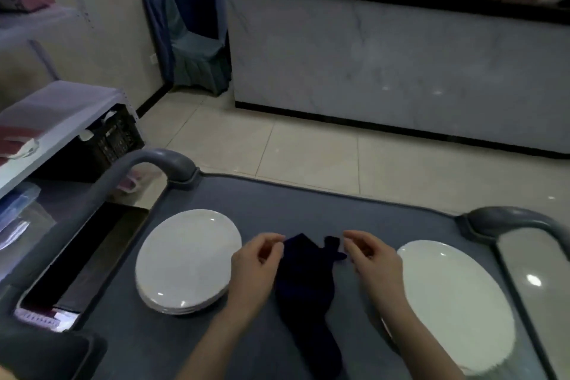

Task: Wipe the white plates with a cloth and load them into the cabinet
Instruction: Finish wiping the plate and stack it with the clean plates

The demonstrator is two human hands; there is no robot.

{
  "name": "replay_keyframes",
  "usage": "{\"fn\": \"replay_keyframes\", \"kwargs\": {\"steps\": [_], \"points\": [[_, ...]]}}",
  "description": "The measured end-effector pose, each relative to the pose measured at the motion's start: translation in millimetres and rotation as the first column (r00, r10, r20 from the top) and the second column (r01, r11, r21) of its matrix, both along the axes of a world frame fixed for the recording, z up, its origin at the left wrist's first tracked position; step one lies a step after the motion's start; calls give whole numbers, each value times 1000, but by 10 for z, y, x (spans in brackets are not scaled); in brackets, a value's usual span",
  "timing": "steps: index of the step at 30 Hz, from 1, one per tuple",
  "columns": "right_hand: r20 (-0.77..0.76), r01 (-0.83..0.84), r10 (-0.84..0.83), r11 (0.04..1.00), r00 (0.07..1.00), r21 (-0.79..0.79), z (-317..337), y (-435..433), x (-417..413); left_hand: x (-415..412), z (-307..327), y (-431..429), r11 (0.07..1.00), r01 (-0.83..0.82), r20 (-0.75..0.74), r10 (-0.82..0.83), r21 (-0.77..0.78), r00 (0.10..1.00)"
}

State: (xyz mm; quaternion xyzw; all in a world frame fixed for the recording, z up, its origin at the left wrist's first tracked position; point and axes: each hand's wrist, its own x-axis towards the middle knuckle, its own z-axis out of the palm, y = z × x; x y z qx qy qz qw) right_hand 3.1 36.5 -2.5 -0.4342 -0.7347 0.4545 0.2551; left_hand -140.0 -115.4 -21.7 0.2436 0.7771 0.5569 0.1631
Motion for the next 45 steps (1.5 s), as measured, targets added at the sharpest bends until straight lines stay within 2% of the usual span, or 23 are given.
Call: {"fn": "replay_keyframes", "kwargs": {"steps": [4,7,12,17,22,27,34,37,41,43,45], "points": [[125,111,-130,983,984,147,78,339,700,565,70,499,983,182,79,-182,2,980],[202,164,-201,969,959,183,61,550,1145,935,48,797,966,259,103,-256,-13,961],[294,238,-303,942,906,236,-40,839,1777,1411,-69,1133,938,305,55,-300,-164,952],[412,224,-266,963,871,149,-163,1013,2130,1702,-197,1266,925,258,57,-252,-280,966],[393,229,-217,973,893,16,-237,1060,2206,1804,-252,1320,926,176,26,-178,-335,984],[349,248,-226,969,909,-20,-278,1107,2224,1787,-270,1331,930,140,28,-139,-341,990],[246,349,-299,917,922,-192,-269,1143,2163,1693,-285,1292,958,126,174,-83,-258,981],[109,352,-335,888,936,-297,-234,1138,2106,1597,-258,1210,971,127,250,-75,-201,965],[-178,247,-379,829,908,-502,-187,1071,1926,1443,-160,1062,989,95,325,-54,-110,944],[-244,211,-391,816,887,-538,-216,973,1749,1382,-111,997,995,77,344,-49,-68,938],[-233,268,-445,801,865,-536,-261,893,1569,1315,-67,939,996,78,341,-62,-33,938]]}}
